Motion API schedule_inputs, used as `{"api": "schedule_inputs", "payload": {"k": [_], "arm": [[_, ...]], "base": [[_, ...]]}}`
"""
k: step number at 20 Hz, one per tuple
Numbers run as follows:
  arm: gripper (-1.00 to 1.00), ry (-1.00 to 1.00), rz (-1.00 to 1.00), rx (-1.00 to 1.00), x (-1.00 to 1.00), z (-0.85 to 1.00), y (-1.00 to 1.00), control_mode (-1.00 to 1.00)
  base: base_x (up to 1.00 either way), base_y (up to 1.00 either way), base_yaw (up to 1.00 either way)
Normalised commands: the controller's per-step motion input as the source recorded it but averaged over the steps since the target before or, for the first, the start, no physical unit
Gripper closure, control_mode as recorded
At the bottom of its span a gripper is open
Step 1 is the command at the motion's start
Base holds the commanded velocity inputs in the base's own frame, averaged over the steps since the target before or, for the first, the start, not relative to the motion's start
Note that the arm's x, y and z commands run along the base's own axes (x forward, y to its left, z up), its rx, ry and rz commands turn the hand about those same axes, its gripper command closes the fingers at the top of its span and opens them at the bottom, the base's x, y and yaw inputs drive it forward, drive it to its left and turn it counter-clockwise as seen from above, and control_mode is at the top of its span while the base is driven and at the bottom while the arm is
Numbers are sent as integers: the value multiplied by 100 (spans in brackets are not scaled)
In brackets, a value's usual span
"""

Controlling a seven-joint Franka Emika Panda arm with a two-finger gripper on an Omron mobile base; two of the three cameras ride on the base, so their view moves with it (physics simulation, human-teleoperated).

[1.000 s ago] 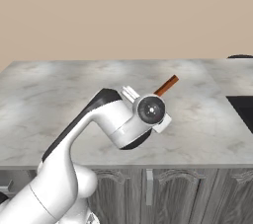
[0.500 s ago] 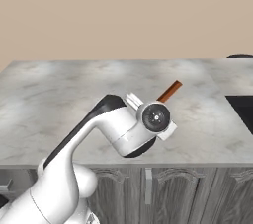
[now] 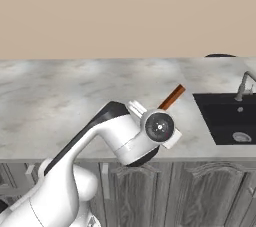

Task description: Move the cutting board and knife to the sink. Then move spray from the cabinet to the counter.

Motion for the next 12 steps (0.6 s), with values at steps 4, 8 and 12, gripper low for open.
{"api": "schedule_inputs", "payload": {"k": [4,8,12], "arm": [[100,0,0,0,0,0,0,100],[100,0,0,0,0,0,0,100],[100,0,0,0,0,0,0,100]], "base": [[36,-100,0],[26,-100,0],[38,-100,0]]}}
